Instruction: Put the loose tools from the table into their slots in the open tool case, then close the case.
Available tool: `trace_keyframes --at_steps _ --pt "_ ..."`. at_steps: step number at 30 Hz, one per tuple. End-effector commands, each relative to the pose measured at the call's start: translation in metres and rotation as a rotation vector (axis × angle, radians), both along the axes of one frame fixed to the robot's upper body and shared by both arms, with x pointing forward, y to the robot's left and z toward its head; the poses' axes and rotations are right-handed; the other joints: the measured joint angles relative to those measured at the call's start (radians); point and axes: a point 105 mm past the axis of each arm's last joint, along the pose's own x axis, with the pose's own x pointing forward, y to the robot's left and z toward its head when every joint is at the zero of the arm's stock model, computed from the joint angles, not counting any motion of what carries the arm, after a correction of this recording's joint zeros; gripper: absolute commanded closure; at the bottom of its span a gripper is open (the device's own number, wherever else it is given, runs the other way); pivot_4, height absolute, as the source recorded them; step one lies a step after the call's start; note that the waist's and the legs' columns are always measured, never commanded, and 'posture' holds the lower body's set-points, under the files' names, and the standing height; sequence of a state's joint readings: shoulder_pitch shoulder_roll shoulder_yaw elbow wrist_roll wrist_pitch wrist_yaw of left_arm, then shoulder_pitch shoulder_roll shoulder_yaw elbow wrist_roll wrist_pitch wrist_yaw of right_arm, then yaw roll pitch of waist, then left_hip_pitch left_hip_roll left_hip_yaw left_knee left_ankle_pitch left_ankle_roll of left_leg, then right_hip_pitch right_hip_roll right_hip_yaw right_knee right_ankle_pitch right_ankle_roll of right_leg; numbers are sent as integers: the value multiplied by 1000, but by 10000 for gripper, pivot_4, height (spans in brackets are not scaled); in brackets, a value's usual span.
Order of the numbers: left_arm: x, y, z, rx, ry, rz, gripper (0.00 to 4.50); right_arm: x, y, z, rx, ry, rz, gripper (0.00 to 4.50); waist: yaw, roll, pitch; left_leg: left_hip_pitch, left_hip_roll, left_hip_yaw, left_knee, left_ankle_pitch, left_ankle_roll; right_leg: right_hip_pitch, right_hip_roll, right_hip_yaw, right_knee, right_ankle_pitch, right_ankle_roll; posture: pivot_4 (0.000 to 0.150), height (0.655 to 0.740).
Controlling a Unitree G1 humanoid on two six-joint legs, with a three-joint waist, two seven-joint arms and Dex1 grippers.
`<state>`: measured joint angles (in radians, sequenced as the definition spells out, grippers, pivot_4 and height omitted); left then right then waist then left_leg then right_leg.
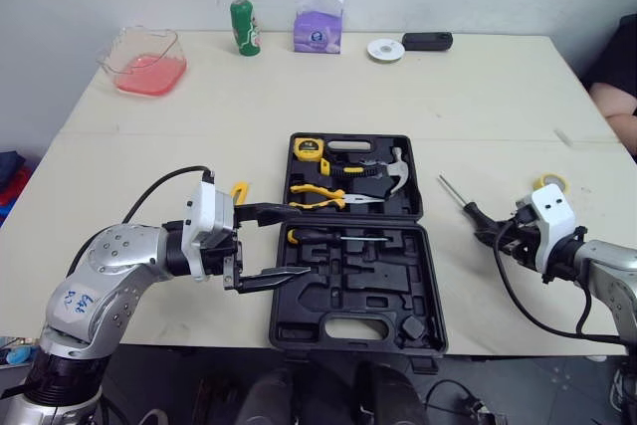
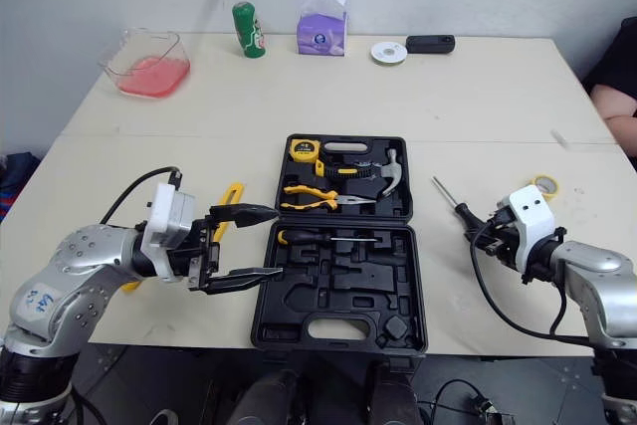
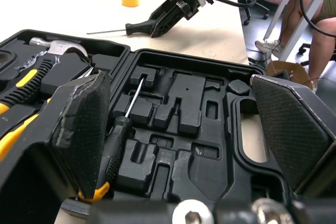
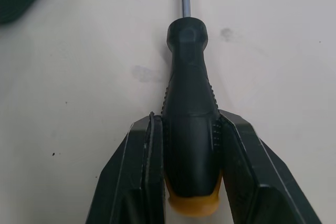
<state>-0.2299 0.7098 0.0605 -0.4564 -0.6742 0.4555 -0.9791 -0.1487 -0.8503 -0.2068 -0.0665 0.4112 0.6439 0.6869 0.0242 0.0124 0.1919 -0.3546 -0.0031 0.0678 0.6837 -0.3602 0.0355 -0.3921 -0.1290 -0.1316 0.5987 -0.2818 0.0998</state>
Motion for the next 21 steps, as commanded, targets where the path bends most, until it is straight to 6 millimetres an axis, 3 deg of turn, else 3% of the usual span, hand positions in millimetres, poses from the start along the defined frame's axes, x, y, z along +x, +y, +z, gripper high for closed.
trace_keyframes --at_steps 1,9,13,16,21 --pt "-2 2 15 -33 3 -36 0 1 2 40 -75 -208 119 35012 0 0 0 0 0 0 0 0 0 0 0 0 0 0 0 1500 7400" --pt "-3 18 19 11 -68 -53 0 -10 50 86 -210 -356 533 35012 -6 0 0 0 1 1 0 0 0 0 2 0 0 0 0 1500 7400" --pt "0 30 13 61 -103 -15 0 -21 75 82 -278 -290 727 35012 -2 0 0 0 1 0 0 0 -1 0 2 0 0 0 0 1500 7400" --pt "-2 41 5 109 -96 0 0 -36 105 75 -248 -177 862 35012 -2 0 0 0 1 0 0 0 0 -1 1 0 0 0 0 1500 7400" --pt "-3 46 -3 125 -71 22 0 -44 126 70 -305 -103 962 35012 1 0 1 -1 1 -2 0 0 0 0 -3 -1 -1 0 0 1500 7400"
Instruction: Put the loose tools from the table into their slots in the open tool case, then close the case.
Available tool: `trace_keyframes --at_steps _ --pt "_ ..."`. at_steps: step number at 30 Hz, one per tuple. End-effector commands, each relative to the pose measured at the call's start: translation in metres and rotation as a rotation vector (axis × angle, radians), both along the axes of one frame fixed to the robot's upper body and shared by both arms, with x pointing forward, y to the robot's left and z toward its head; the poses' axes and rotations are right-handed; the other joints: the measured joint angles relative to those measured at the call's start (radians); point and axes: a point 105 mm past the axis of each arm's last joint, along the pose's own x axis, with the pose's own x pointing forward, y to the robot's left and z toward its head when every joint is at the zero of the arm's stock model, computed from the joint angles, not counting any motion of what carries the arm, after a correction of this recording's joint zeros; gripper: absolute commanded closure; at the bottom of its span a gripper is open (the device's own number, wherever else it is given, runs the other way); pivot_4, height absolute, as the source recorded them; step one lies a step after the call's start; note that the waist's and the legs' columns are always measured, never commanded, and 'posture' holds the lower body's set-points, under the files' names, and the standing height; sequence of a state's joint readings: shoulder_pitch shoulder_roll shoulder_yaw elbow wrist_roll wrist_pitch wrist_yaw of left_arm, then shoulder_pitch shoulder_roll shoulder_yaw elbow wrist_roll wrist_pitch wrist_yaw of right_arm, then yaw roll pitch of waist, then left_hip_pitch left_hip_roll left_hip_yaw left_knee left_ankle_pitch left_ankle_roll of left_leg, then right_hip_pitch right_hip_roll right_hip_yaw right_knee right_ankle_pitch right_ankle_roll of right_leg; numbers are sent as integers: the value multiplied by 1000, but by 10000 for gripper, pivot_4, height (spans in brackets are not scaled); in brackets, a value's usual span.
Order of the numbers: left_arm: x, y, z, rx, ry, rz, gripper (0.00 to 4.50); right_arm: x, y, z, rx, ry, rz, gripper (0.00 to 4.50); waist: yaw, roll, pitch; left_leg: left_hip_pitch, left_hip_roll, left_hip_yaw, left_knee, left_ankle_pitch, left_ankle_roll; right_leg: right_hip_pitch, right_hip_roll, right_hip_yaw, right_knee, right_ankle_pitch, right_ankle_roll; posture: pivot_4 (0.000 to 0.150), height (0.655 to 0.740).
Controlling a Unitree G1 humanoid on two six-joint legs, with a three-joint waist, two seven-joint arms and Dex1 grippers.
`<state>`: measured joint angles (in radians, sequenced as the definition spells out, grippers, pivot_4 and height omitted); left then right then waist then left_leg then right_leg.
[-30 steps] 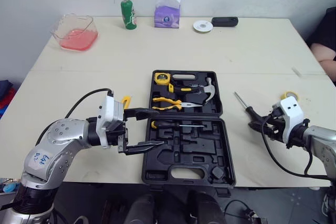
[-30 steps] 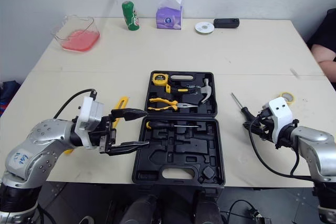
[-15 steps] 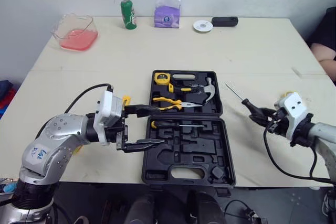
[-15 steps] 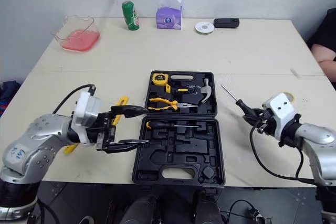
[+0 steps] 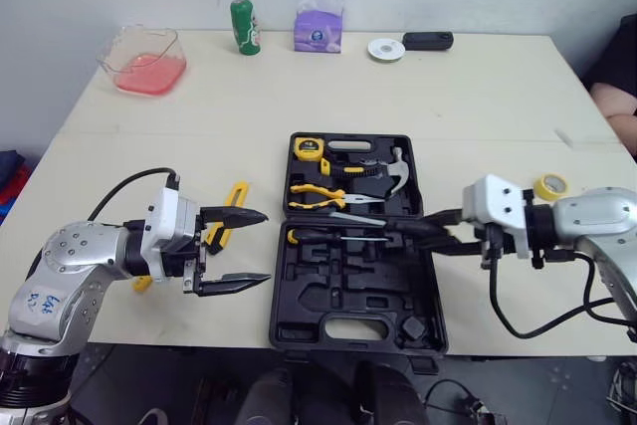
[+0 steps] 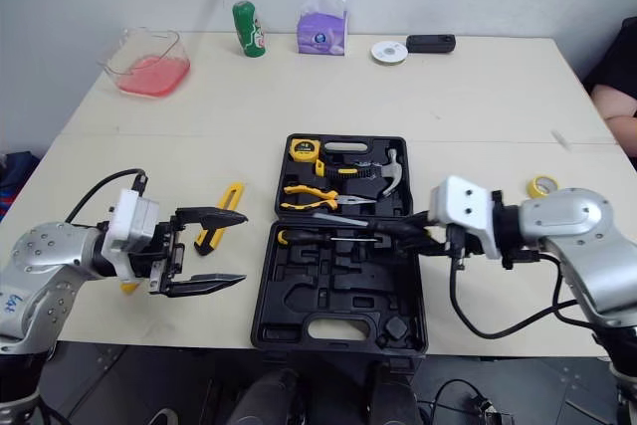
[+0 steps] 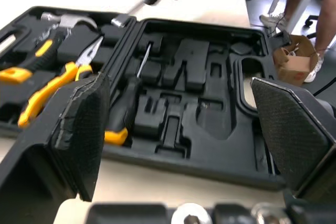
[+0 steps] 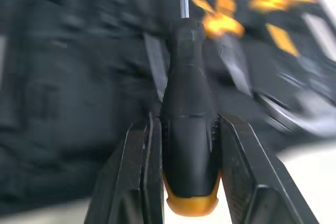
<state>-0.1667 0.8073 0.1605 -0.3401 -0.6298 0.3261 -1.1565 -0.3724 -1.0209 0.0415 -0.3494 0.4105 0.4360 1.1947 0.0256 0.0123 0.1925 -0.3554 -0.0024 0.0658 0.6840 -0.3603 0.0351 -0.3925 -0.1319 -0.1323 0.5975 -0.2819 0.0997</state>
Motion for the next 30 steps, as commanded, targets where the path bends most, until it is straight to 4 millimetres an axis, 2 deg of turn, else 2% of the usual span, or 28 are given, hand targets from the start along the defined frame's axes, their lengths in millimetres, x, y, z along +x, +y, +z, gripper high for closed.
trace_keyframes --at_steps 1,4,10,20,30 --pt "-3 5 2 24 -29 16 0 -4 11 6 -77 -15 47 35012 -2 0 0 0 0 0 0 0 0 0 0 0 0 0 0 1500 7400" --pt "-5 6 -4 39 -16 24 0 1 17 1 -151 -37 65 35012 -4 0 0 0 0 0 0 0 0 0 -1 0 0 0 0 1500 7400" --pt "-5 5 -5 32 -8 34 0 8 16 -12 -250 -76 83 35012 -3 0 0 -1 0 0 0 0 0 -1 0 0 0 0 0 1500 7400" --pt "-4 6 -5 36 -2 47 0 19 20 -17 -275 -86 62 35012 -5 0 0 -1 0 0 0 0 0 -1 1 0 0 0 0 1500 7400" --pt "-4 7 -6 33 3 58 0 13 28 -24 -284 -69 82 35012 -5 0 0 -1 0 0 0 0 0 -1 1 0 0 0 0 1500 7400"
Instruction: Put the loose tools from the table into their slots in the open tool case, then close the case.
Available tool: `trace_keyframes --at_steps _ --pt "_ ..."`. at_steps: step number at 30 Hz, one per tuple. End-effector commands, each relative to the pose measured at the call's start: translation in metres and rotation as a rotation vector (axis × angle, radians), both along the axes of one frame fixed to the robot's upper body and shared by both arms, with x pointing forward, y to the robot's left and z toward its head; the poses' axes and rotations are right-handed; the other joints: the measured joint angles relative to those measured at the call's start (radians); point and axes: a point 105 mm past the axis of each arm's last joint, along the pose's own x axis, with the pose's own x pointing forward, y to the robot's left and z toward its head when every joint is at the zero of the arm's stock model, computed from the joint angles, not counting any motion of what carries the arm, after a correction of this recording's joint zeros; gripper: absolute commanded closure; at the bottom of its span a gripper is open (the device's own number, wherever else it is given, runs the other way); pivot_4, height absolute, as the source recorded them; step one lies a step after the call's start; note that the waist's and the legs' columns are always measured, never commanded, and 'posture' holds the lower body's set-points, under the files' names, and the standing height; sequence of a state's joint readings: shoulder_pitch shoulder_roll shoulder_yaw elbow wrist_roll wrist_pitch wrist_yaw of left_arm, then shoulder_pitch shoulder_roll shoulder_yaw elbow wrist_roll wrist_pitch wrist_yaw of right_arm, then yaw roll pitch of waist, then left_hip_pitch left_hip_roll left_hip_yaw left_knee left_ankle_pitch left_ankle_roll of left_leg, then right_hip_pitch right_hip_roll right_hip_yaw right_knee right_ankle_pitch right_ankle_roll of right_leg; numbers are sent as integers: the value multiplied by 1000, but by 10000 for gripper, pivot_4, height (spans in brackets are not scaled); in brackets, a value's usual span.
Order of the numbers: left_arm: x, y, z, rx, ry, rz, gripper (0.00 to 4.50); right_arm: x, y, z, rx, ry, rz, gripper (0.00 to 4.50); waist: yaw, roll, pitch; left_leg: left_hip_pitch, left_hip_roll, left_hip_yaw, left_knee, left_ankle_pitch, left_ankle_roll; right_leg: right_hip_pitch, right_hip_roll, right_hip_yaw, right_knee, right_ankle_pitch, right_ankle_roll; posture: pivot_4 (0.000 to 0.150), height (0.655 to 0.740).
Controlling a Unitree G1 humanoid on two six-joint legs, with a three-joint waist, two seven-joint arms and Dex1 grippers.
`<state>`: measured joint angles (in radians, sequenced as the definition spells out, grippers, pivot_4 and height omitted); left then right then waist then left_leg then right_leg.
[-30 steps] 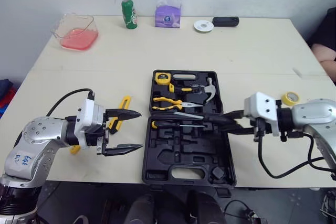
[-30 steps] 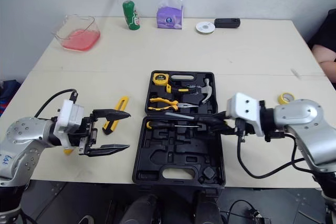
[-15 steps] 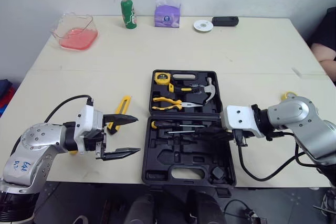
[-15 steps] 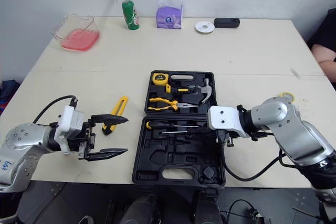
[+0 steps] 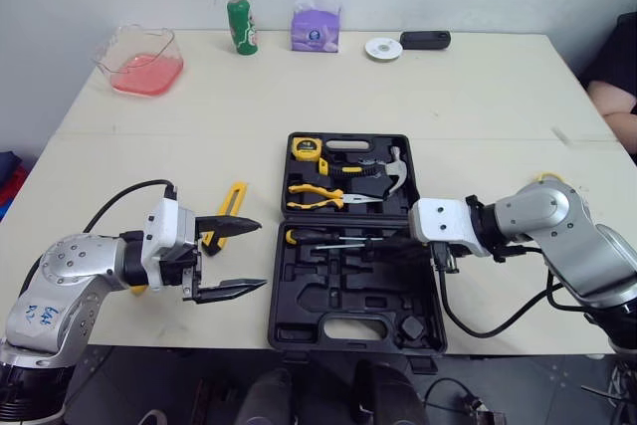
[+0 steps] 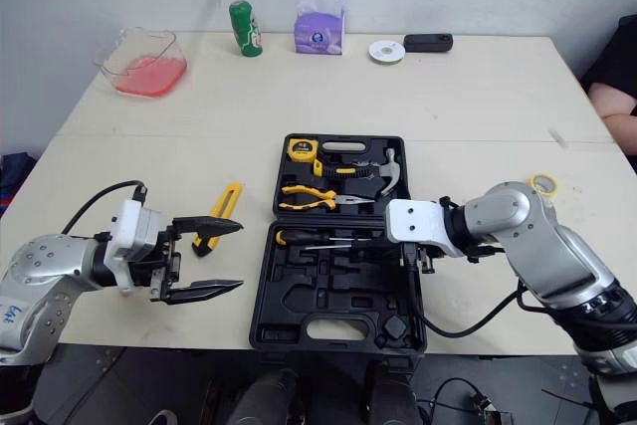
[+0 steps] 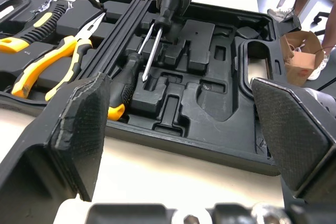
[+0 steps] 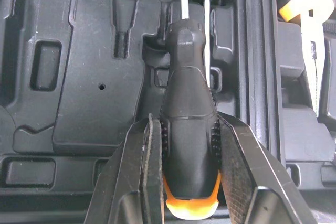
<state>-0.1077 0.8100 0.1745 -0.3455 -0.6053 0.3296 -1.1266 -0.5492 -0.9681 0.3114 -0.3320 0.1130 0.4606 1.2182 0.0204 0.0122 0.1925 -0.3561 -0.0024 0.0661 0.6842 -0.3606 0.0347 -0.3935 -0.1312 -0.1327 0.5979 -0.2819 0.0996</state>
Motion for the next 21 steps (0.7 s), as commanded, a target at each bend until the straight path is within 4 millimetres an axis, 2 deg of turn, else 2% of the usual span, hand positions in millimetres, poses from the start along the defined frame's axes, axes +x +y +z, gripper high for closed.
trace_keyframes --at_steps 1,8,13,21 --pt "-3 0 5 16 -32 -5 0 -4 7 3 -1 -20 27 35012 0 0 0 0 0 0 0 0 0 0 0 0 0 0 0 1500 7400" --pt "-3 0 4 14 -33 2 0 -7 8 2 0 -1 31 35012 0 0 0 0 0 0 0 0 0 0 0 0 0 0 0 1500 7400" --pt "-4 0 3 12 -33 4 0 -12 6 -6 -32 26 40 35012 0 0 0 0 0 0 0 0 0 0 0 0 0 0 0 1500 7400" --pt "-4 0 3 16 -34 6 0 -10 5 -10 -16 36 17 35012 0 0 0 0 0 0 0 0 0 0 0 0 0 0 0 1500 7400"
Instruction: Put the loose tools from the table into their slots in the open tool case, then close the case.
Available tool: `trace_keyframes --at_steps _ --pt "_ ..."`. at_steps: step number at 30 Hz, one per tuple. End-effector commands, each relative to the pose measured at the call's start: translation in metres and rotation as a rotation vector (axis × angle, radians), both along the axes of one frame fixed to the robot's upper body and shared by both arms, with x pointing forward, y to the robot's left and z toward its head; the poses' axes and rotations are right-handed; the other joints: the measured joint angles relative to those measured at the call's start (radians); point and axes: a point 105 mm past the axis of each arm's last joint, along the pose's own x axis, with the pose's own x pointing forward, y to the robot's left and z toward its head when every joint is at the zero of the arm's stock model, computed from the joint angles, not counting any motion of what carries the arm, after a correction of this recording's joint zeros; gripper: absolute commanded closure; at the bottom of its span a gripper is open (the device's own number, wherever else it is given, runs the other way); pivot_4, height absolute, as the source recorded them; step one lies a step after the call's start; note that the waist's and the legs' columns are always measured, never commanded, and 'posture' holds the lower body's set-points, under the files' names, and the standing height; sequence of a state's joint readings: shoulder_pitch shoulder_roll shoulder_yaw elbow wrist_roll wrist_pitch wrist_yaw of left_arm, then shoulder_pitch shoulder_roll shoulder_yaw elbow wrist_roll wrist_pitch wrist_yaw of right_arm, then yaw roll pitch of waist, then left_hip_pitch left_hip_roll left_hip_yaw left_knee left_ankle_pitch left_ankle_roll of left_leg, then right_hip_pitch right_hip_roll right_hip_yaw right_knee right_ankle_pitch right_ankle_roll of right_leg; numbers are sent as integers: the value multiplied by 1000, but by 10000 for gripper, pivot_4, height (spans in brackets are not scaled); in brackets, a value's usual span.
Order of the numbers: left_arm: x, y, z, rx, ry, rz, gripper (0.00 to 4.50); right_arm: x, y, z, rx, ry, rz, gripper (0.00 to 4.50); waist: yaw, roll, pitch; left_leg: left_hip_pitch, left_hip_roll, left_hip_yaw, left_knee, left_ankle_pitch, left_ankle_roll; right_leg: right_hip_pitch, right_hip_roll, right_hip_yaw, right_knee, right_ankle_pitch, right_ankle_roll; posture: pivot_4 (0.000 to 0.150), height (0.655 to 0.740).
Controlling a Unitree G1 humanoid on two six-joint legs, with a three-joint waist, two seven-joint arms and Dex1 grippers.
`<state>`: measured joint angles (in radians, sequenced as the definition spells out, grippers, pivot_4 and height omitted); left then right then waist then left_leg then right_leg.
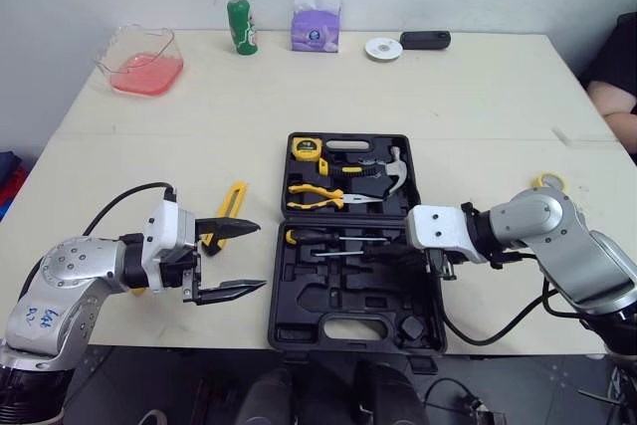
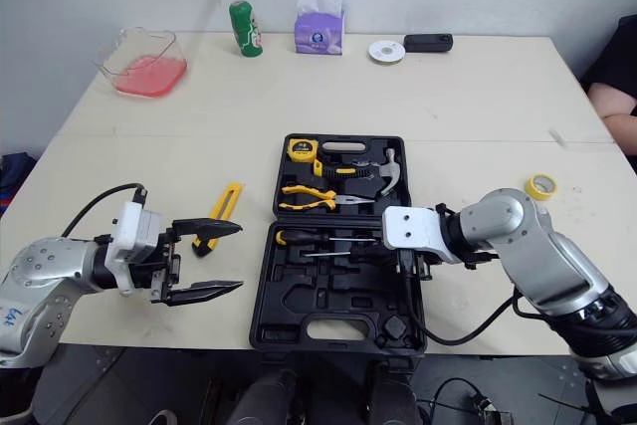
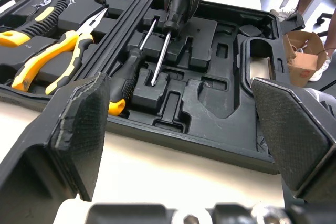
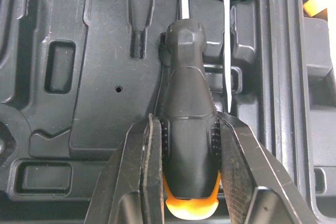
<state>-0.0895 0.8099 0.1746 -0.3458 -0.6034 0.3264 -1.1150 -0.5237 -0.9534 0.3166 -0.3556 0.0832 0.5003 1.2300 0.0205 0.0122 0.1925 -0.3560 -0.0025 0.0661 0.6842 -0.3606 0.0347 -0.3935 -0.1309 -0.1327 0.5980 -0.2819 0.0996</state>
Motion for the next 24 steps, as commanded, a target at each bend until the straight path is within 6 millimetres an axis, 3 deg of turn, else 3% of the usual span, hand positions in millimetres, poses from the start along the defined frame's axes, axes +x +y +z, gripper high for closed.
trace_keyframes --at_steps 1,7,8,13,18,24 --pt "-3 -1 6 18 -46 -9 0 -5 5 -1 4 3 32 35012 0 0 0 0 0 0 0 0 0 0 0 0 0 0 0 1500 7400" --pt "-3 0 6 20 -49 -7 0 -1 6 -1 27 5 4 35012 0 0 0 0 0 0 0 0 0 0 0 0 0 0 0 1500 7400" --pt "-2 0 6 20 -49 -6 0 -2 6 -2 24 19 13 24398 0 0 0 0 0 0 0 0 0 0 0 0 0 0 0 1500 7400" --pt "-2 1 6 21 -51 -1 0 3 4 9 29 -47 32 211 0 0 0 0 0 0 0 0 0 0 0 0 0 0 0 1500 7400" --pt "-2 1 6 21 -53 3 0 5 -7 27 63 -34 36 211 0 0 0 0 0 0 0 0 0 0 1 0 0 0 0 1500 7400" --pt "-3 -3 7 3 -41 -10 0 -14 -3 37 318 83 93 211 2 0 0 0 0 0 0 0 0 0 1 0 0 0 0 1500 7400"
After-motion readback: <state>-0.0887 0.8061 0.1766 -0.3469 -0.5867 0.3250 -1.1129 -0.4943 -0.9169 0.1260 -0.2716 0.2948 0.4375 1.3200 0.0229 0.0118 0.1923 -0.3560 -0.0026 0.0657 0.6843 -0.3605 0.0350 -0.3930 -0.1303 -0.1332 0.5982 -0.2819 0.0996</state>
